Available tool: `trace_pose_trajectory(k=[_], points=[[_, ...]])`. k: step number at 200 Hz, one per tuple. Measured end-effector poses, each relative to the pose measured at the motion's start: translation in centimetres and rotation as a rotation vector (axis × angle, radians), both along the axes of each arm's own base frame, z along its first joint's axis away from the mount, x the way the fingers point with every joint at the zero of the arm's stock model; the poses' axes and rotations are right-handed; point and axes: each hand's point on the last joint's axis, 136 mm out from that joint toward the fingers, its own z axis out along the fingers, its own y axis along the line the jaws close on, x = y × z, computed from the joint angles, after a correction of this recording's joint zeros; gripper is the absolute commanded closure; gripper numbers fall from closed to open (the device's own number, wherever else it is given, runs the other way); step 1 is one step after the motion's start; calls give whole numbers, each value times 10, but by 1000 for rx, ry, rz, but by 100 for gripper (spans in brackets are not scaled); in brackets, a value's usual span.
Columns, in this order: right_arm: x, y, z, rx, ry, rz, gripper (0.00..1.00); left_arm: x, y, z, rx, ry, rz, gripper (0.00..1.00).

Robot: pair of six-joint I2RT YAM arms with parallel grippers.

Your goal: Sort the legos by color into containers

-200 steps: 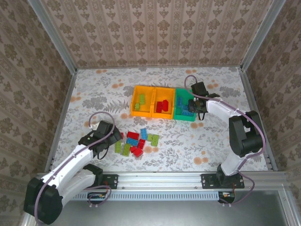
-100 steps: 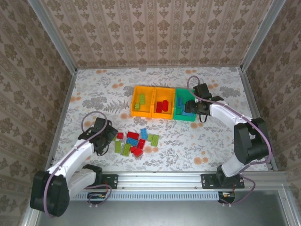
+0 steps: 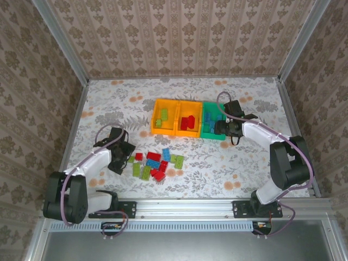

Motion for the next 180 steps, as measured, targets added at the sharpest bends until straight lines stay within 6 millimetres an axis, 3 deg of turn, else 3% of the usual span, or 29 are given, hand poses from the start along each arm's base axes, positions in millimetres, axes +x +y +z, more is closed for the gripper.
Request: trace_pose_trajectory(k=[113,162,180], points=[[-5,-25,-2,-8,7,-65,26,-8,7,-14,28,202,52,33],[-8,-27,-4,-11,21,-67,26,0,5,-14,26,251,56,60],[-8,-27,-4,-11,25,-67,26,4,3,-14,23,261,47,61]])
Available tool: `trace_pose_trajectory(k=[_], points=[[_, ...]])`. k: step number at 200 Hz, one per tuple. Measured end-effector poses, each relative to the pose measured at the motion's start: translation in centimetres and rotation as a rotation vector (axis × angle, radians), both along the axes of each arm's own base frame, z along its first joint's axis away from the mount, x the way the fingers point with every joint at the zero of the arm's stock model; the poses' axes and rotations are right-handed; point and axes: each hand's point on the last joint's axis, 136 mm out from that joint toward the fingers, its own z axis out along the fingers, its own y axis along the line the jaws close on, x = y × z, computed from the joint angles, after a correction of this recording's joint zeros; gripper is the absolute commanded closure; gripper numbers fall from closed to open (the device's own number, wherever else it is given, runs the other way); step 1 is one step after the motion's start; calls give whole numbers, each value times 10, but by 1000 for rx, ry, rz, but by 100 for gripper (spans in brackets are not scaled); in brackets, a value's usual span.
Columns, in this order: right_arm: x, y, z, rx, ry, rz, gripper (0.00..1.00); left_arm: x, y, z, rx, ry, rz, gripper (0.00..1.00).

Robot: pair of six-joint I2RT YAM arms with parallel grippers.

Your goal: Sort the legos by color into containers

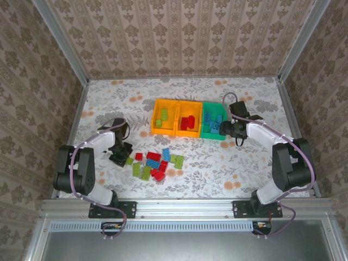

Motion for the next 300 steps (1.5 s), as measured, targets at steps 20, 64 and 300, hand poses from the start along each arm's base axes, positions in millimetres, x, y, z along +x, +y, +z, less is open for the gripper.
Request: trace_pose_trajectory(k=[20,64,300], points=[[0,0,0,1,1,-3,26,1,0,0,1,9,-9,61],[0,3,0,17,9,5,27,4,1,5,11,-12,-61,59],[-19,20,36,77,-54,-54,27,161,-20,63,-20,-417,-413,26]])
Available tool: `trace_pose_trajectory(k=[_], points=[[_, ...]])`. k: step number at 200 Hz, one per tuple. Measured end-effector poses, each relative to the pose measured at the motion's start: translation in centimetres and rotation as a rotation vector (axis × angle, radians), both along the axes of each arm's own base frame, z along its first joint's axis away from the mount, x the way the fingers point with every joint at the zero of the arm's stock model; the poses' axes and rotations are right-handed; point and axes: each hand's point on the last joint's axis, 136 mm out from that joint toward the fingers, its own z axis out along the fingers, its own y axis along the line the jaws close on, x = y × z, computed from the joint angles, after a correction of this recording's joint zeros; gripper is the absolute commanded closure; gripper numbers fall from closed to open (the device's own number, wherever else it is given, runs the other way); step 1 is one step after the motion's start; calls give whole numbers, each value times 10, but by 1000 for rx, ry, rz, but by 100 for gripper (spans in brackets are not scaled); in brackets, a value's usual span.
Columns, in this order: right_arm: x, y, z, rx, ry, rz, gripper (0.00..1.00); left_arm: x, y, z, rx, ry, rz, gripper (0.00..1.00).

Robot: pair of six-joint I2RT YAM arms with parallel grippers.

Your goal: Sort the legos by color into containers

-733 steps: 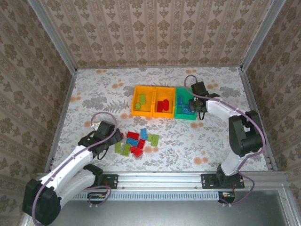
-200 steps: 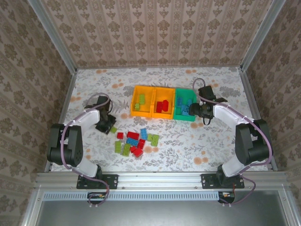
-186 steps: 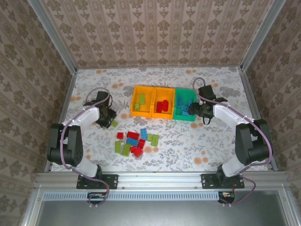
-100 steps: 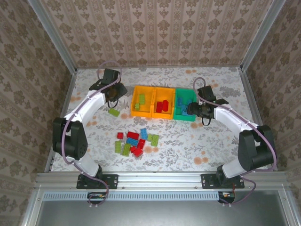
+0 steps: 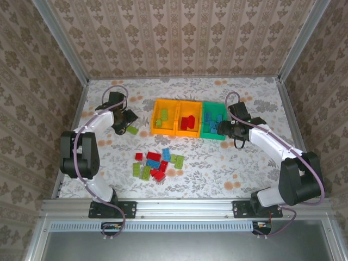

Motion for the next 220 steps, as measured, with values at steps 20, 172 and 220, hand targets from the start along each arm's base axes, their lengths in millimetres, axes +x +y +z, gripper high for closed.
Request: trace_pose_trajectory(k=[20,172,220], points=[[0,0,0,0,0,-3,26,0,-4,-12,-22,31,0,26],[-11,-12,-16,-50,32,-39,22,5,-6,-48,-66,200,15,38],[-19,-14,-26,-60,56,-44,20,1,-5,-51,-30,250,-67,44]])
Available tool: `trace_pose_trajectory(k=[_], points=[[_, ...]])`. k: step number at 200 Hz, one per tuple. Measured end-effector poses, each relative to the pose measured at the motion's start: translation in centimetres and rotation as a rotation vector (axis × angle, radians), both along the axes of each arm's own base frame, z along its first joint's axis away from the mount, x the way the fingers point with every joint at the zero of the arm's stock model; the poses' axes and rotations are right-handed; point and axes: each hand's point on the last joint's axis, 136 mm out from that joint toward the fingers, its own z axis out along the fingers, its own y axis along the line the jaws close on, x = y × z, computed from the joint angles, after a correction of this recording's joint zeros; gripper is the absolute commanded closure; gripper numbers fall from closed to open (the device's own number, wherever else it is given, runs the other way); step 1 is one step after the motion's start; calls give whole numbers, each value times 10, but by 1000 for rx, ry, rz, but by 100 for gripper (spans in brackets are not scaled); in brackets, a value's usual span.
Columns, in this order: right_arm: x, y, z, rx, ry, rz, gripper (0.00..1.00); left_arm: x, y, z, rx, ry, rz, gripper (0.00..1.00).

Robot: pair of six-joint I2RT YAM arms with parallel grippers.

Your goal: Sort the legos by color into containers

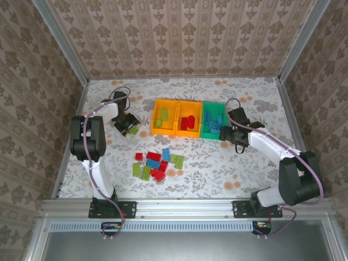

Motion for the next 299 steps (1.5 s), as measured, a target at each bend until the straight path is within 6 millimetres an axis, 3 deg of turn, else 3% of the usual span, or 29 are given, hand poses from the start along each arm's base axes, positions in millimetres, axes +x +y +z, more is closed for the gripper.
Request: trace_pose_trajectory(k=[45,89,124,169,197,226,263,284,299], points=[[2,-1,1,1,-7,-3,19,-3,2,0,29,25,-65,49],[5,-1,7,9,-41,-4,19,-6,5,-1,52,36,-115,66],[5,-1,8,7,-44,0,19,-6,4,1,58,28,-131,71],[5,-1,15,11,-64,3,19,-4,1,7,99,1,-159,69],[5,-1,23,14,-87,7,19,0,-8,33,102,-73,-181,68],[5,-1,27,17,-100,7,20,10,-39,82,105,-213,-270,66],[6,-1,29,19,-101,7,20,27,-113,147,79,-433,-480,65],[8,0,32,20,-108,7,20,26,-141,155,54,-475,-568,65],[8,0,34,22,-114,7,20,28,-152,144,42,-465,-610,63]])
